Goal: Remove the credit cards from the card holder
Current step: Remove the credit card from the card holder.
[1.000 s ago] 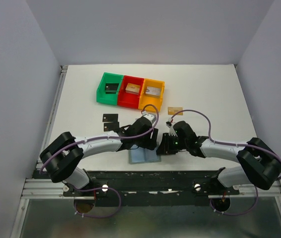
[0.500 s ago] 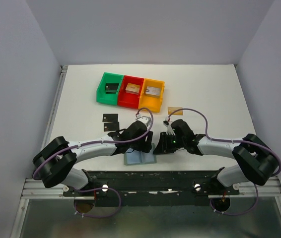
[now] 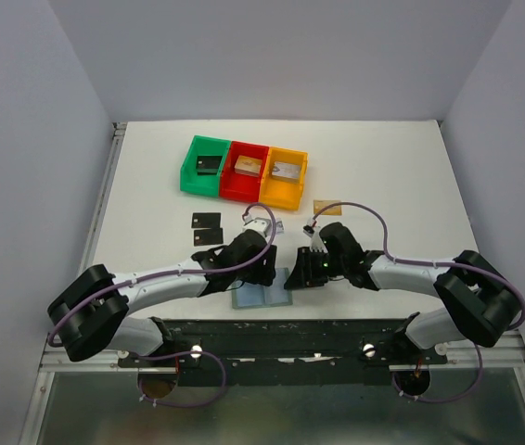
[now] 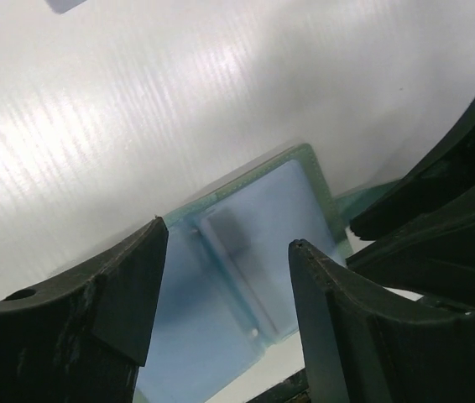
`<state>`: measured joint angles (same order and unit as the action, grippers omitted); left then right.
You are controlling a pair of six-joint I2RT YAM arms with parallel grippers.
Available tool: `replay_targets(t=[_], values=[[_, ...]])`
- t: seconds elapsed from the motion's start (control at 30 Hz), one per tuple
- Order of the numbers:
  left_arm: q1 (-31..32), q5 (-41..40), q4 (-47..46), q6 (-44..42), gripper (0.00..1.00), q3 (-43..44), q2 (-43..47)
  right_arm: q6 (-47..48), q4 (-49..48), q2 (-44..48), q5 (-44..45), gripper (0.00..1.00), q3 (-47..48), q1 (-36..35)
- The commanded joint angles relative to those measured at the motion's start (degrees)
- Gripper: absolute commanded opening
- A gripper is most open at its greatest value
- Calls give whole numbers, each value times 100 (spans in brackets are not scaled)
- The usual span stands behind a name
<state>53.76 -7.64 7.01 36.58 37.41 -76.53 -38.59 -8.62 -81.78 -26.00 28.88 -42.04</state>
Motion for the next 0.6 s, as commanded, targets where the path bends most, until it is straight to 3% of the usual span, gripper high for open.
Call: replay_targets(t=[0.0,0.33,0.57], values=[[12,-431,152,165,71,-339,191,-35,123,-31,102,41,91,-41],[-6,-317,-129,367,57,-603,-195,-131,739,522,604,50,-234,-41],[-6,-282,-287,464,55,-787,-257,-175,1371,1207,1342,57,-296,-41]])
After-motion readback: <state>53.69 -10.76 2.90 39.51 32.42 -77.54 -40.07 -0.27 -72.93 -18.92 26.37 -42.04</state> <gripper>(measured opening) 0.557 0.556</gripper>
